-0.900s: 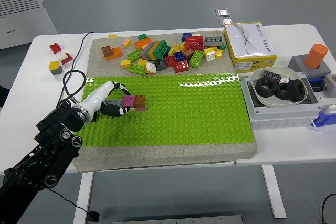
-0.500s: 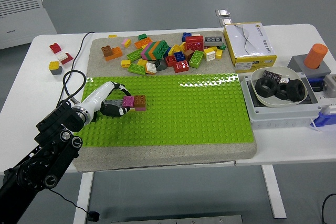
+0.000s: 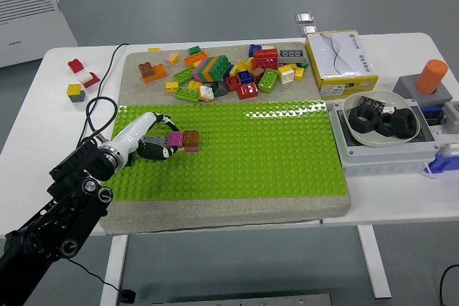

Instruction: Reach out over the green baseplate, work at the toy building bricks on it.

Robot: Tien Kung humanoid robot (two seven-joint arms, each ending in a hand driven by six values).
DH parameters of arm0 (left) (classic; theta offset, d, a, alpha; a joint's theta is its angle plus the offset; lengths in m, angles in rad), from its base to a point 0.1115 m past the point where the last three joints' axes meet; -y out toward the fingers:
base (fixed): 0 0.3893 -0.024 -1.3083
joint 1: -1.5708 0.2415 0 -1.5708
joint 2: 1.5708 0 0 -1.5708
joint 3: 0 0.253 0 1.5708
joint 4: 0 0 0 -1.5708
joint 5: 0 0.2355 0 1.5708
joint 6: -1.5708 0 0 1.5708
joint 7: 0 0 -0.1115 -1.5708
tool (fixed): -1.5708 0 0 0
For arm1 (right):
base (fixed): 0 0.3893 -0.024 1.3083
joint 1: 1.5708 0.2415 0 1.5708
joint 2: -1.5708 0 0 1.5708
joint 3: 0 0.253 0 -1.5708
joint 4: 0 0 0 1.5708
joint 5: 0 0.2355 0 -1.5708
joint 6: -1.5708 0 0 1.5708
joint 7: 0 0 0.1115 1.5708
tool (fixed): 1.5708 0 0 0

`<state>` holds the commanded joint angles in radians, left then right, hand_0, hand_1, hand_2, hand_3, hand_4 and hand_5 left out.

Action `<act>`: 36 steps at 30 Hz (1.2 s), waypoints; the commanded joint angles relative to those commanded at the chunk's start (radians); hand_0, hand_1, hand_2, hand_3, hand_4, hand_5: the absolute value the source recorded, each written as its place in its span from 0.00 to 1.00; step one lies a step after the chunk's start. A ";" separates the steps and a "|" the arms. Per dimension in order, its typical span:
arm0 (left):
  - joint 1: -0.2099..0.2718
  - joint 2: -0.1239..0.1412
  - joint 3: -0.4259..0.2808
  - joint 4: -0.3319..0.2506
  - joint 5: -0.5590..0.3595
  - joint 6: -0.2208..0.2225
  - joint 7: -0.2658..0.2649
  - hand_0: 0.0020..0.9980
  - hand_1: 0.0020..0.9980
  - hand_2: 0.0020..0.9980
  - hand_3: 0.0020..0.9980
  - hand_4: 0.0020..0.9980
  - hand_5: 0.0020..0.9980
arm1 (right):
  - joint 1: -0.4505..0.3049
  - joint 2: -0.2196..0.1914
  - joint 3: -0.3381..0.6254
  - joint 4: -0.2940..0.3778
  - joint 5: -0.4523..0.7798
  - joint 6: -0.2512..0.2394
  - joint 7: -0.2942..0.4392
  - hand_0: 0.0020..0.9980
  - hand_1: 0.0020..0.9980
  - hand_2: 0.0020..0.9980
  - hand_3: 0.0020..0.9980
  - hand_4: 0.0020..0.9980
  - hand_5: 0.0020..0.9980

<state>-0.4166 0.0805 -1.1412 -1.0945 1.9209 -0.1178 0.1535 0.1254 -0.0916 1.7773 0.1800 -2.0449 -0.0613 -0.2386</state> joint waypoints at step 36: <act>0.000 -0.001 -0.008 0.004 -0.001 -0.012 0.001 0.95 0.94 0.90 0.65 0.51 0.00 | 0.003 -0.001 -0.010 0.000 0.009 -0.003 0.000 0.67 0.65 0.74 0.77 0.81 0.99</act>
<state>-0.4162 0.0793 -1.1488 -1.0905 1.9195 -0.1294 0.1548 0.1283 -0.0924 1.7675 0.1800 -2.0356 -0.0641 -0.2385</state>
